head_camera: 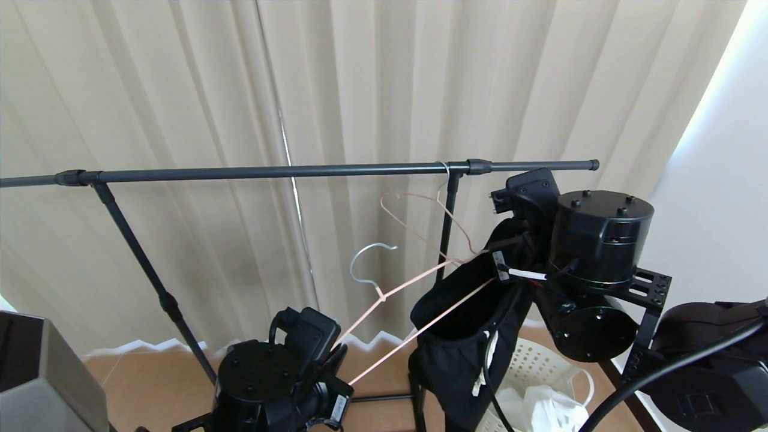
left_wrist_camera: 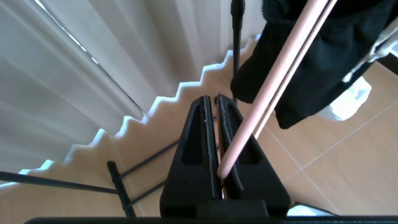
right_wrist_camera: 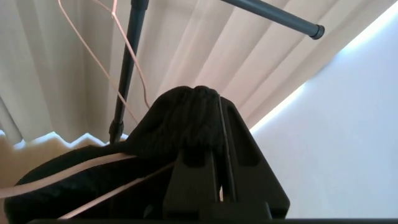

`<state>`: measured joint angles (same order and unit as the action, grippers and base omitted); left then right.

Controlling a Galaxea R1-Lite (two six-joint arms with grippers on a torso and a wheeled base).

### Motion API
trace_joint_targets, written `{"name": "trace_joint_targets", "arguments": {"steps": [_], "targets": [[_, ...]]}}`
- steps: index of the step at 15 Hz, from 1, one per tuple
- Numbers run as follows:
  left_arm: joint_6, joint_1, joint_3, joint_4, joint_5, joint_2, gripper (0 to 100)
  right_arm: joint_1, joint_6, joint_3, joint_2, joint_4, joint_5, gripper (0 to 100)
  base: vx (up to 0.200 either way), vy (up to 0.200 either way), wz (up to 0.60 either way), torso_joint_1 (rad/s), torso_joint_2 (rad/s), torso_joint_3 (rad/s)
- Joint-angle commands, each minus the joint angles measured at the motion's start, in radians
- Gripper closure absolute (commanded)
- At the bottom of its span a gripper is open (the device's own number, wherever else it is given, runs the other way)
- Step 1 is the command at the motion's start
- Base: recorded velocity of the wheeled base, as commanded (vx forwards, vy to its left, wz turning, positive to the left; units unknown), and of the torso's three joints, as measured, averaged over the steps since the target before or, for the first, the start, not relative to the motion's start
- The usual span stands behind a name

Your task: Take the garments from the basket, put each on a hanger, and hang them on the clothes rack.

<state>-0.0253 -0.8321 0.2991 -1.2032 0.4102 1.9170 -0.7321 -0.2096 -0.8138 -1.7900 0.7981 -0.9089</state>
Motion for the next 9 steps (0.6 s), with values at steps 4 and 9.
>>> {"name": "trace_joint_targets", "arguments": {"steps": [4, 9], "targets": [[0.002, -0.028, 0.009, -0.003, 0.001, 0.016, 100, -0.03, 0.006, 0.001, -0.012, -0.002, 0.001, 100, 0.0, 0.0, 0.0, 0.0, 0.0, 0.0], [0.004, -0.036, 0.009, -0.003, 0.001, 0.025, 100, -0.101, 0.015, 0.01, -0.008, -0.003, -0.001, 100, 0.0, 0.0, 0.0, 0.0, 0.0, 0.0]]}}
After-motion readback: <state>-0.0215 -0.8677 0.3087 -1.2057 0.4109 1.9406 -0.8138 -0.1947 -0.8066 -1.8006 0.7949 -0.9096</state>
